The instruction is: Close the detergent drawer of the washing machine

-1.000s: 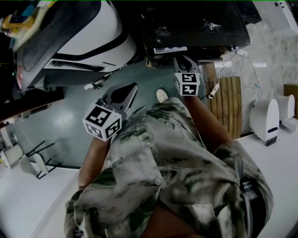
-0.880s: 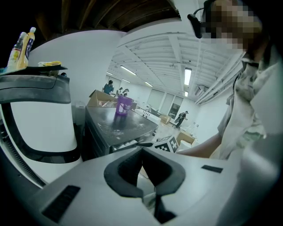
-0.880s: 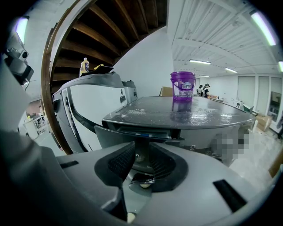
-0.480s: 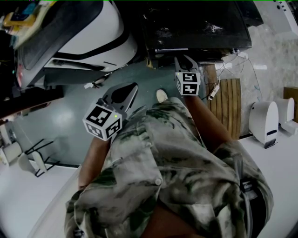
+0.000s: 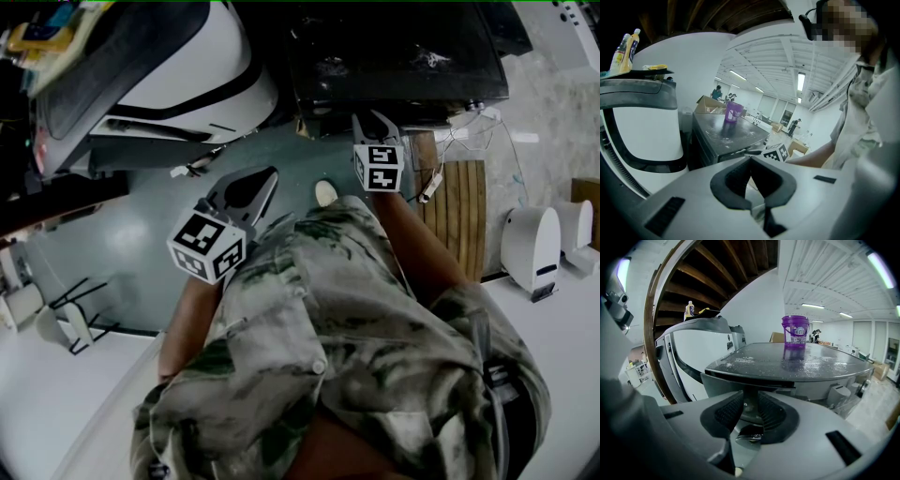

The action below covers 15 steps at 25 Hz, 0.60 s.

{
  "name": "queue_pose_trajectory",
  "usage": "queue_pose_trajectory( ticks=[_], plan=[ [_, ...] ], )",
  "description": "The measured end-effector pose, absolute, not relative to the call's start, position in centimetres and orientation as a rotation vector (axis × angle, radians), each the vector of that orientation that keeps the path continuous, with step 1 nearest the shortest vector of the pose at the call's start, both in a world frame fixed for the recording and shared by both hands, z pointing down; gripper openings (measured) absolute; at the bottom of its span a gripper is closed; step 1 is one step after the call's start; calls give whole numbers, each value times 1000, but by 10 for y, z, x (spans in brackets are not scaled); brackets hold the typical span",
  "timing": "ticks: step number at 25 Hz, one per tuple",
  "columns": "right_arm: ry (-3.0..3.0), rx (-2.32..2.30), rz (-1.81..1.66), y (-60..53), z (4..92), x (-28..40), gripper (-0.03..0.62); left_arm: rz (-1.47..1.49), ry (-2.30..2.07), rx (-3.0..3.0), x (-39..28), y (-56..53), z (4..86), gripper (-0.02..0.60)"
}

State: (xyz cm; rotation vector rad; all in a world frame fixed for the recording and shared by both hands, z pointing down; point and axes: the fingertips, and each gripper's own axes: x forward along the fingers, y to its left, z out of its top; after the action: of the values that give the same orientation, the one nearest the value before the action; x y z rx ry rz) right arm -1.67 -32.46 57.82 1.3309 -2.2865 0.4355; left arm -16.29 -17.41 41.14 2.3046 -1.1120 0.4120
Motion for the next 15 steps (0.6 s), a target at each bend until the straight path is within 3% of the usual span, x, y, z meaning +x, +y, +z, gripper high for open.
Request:
queue_pose_trajectory(
  ticks=[15],
  plan=[
    [-2285, 1327, 436, -333, 579, -21, 117, 406, -1138, 2285, -170, -171, 412, 23]
  ],
)
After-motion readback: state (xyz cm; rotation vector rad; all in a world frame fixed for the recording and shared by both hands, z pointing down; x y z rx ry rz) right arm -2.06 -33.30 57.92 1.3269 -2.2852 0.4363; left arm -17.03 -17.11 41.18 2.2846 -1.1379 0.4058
